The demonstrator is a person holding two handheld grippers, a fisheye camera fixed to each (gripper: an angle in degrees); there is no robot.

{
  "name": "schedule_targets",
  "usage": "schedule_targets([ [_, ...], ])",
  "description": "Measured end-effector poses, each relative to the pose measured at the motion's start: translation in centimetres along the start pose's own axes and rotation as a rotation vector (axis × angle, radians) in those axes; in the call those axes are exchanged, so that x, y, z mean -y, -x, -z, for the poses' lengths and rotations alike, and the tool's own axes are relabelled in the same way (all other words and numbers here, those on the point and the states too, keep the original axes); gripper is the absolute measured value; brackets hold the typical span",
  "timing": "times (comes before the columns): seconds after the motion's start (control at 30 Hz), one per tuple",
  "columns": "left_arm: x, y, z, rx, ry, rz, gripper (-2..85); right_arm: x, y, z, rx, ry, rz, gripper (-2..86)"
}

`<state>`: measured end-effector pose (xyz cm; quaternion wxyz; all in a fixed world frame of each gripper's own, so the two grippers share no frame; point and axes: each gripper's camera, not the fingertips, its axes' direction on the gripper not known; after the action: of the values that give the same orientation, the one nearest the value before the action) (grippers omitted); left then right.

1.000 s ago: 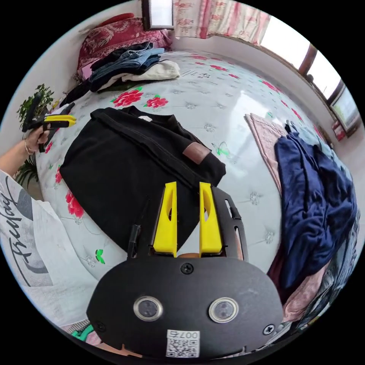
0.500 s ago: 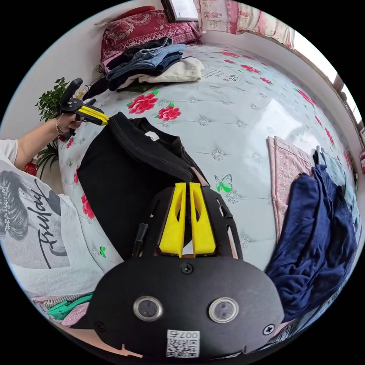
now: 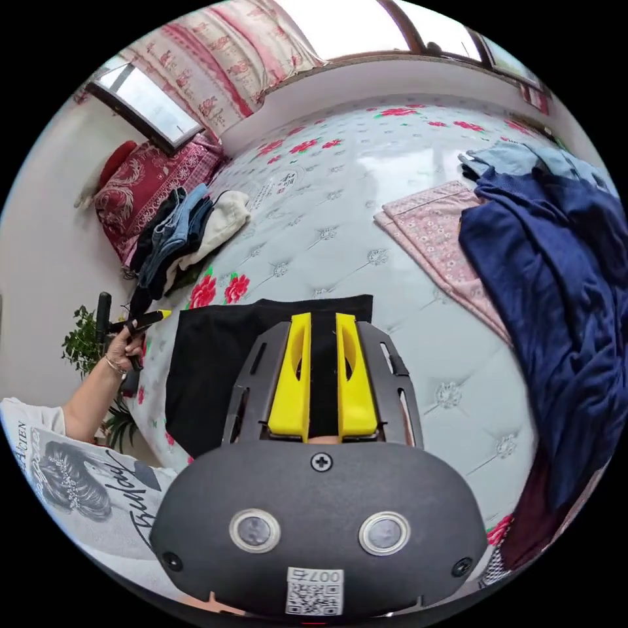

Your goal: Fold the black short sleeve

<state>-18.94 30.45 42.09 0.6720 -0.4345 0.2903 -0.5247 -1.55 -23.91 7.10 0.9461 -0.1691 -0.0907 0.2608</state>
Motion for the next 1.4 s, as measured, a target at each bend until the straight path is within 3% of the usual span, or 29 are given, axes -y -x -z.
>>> schedule_targets([
  [0.2, -12.6, 0.2, 2.6, 0.044, 0.055, 0.116, 4.9, -16.4, -9.2, 5.6, 0.197, -0.132, -0.479, 8.2],
  [0.3, -17.3, -0.7, 3.5, -0.023, 0.087, 0.169, 6.7, -23.1, -11.2, 6.5, 0.239, -0.148, -0.656, 8.5],
  [0.4, -18.1, -2.0, 2.7, -0.006, 0.15, 0.134, 6.8, -25.4, -11.2, 5.3, 0.311, -0.123, -0.691, 9.2],
  [0.47, -18.1, -3.3, 2.2, 0.156, 0.171, 0.034, 3.6, -25.0, -10.9, 4.1, 0.347, -0.129, -0.677, 9.4],
  [0.77, -18.8, -2.9, 8.4, 0.15, 0.159, 0.09, 4.1, -20.2, -11.9, 2.9, 0.344, -0.171, -0.723, 6.9],
  [0.87, -20.2, -1.6, 11.1, 0.102, 0.151, 0.16, 2.9, -15.2, -8.8, 3.4, 0.344, -0.153, -0.563, 5.7],
  [0.97, -21.5, -0.4, 14.2, 0.03, 0.116, 0.211, 2.5, -7.7, 0.2, 3.1, 0.283, -0.055, -0.162, 4.7],
  [1.03, -22.1, 0.1, 16.0, -0.006, 0.095, 0.23, 2.9, -4.3, 10.5, 0.9, 0.196, 0.091, 0.241, 4.3],
  [1.13, -23.0, 0.5, 18.8, -0.055, 0.066, 0.239, 3.4, -6.0, 21.4, -4.2, 0.136, 0.259, 0.633, 4.2],
  [1.23, -23.8, 1.0, 20.7, -0.085, 0.066, 0.246, 3.8, -11.1, 27.0, -11.7, 0.07, 0.439, 0.836, 4.6],
  [1.4, -24.6, 1.9, 22.8, -0.161, 0.106, 0.287, 4.7, -14.8, 26.9, -18.6, 0.169, 0.619, 0.824, 5.7],
])
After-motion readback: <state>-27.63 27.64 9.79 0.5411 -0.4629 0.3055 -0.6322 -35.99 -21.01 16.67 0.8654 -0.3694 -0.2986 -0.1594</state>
